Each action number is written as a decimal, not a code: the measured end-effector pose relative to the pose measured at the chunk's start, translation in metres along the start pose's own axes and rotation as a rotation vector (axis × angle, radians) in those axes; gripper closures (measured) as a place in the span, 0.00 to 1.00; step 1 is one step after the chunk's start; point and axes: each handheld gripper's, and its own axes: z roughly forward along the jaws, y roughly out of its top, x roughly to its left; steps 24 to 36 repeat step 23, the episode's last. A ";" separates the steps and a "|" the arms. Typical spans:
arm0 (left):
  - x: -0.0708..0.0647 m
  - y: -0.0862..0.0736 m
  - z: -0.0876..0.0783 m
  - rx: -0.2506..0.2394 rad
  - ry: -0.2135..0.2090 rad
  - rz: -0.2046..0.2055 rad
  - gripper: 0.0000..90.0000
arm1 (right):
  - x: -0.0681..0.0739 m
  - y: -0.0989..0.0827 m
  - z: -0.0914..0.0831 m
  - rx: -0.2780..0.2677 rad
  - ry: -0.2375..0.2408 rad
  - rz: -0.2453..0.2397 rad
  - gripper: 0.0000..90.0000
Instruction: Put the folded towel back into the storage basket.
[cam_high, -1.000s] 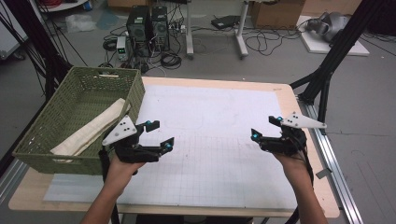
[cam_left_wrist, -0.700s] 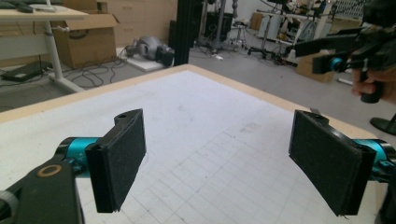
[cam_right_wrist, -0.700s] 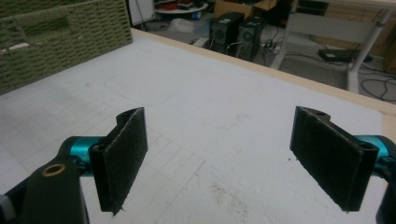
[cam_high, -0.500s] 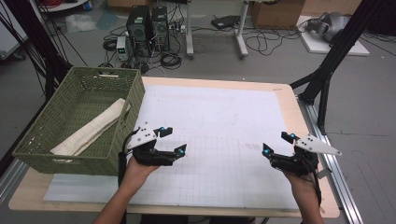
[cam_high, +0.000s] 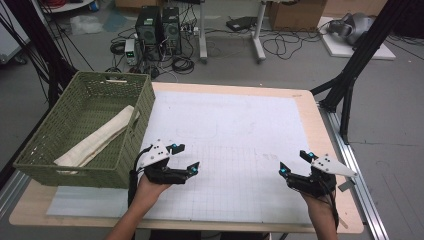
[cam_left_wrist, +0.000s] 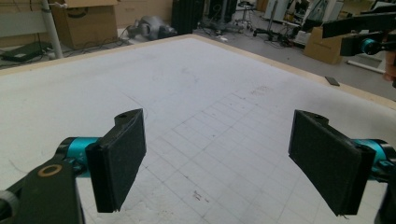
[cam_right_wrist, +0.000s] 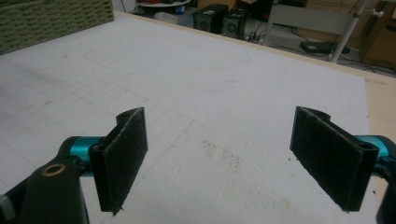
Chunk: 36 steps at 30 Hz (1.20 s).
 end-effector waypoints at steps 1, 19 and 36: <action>0.000 0.000 0.000 0.001 0.000 0.001 0.21 | 0.000 0.000 0.000 -0.003 0.002 -0.008 0.20; 0.002 -0.001 -0.003 0.002 0.018 -0.003 0.21 | 0.003 -0.001 0.001 0.011 0.009 -0.020 0.20; 0.005 -0.001 -0.005 -0.004 0.027 -0.007 0.21 | 0.003 -0.002 0.004 0.015 0.015 -0.021 0.20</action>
